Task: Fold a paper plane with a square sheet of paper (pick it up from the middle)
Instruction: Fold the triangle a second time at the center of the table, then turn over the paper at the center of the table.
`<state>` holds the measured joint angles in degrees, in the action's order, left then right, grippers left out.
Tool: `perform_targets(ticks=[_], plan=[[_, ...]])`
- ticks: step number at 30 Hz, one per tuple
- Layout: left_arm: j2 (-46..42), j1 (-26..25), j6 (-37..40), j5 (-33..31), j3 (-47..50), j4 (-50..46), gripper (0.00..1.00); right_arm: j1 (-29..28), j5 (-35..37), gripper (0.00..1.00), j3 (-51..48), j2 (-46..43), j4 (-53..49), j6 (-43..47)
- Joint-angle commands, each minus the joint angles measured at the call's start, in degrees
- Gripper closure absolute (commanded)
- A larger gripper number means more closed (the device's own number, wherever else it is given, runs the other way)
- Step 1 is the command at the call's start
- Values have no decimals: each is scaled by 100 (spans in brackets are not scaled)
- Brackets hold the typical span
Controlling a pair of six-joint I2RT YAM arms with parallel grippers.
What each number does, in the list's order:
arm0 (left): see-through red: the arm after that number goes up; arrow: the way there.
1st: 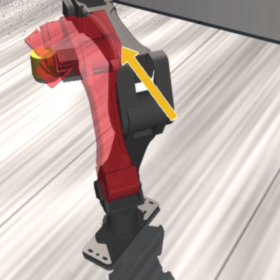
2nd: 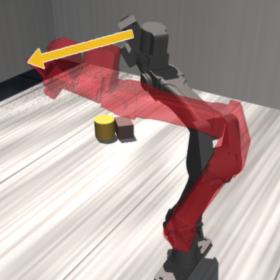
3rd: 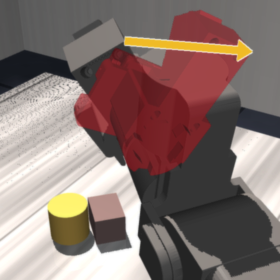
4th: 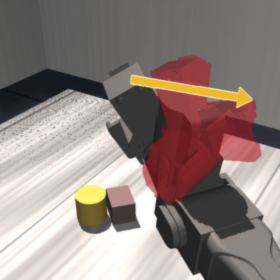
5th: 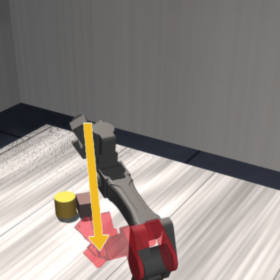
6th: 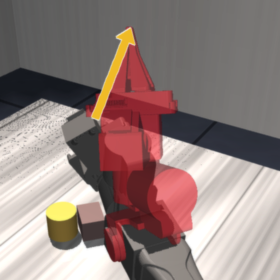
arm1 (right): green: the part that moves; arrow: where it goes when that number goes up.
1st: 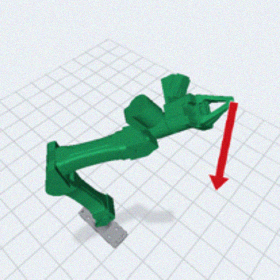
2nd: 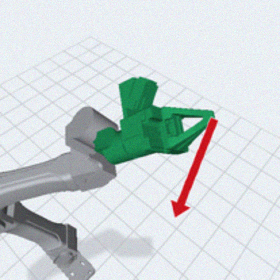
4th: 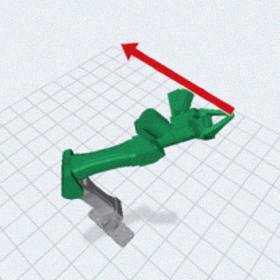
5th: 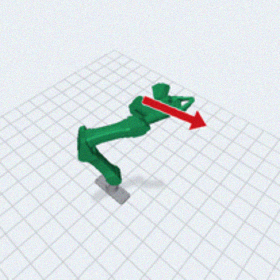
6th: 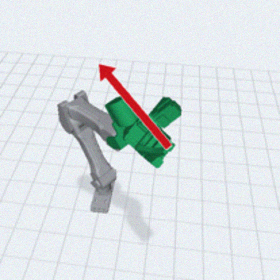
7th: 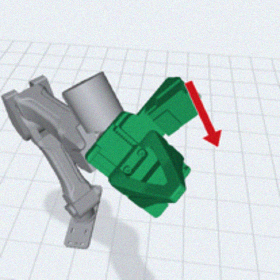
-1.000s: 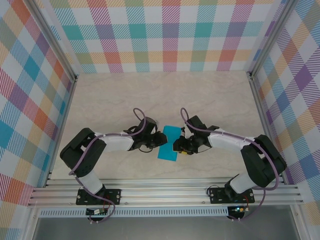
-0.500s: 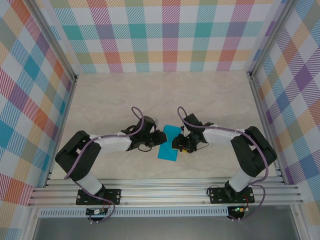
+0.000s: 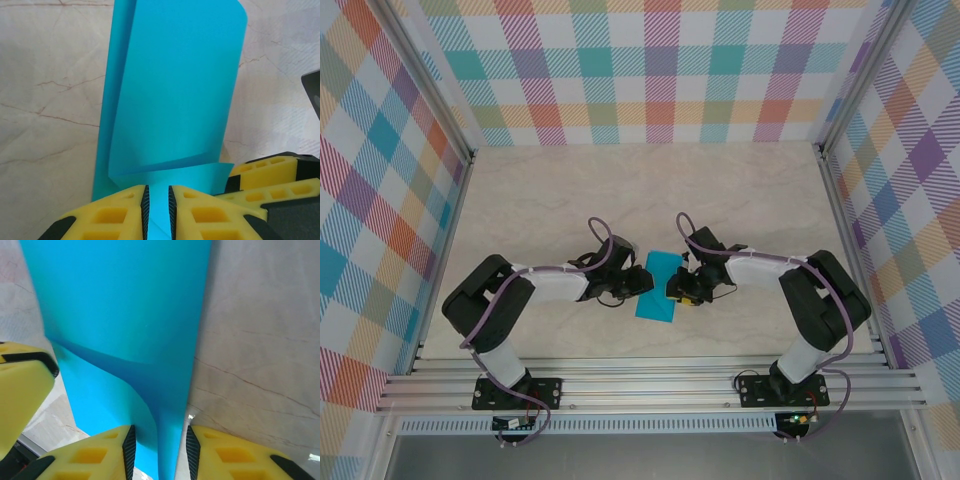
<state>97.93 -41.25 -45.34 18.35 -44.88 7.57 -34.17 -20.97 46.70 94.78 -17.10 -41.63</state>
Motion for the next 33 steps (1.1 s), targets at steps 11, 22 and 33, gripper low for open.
perform_targets(ticks=[11,22,33], plan=[[156,-87,108,-33,-134,-291,81,-81,-229,63,55,96,476,-66],[64,-86,47,-146,-119,-323,82,-77,-373,67,-285,-190,821,-46],[-205,-93,-105,-185,-14,-197,82,-81,-275,87,-312,-344,717,81]])
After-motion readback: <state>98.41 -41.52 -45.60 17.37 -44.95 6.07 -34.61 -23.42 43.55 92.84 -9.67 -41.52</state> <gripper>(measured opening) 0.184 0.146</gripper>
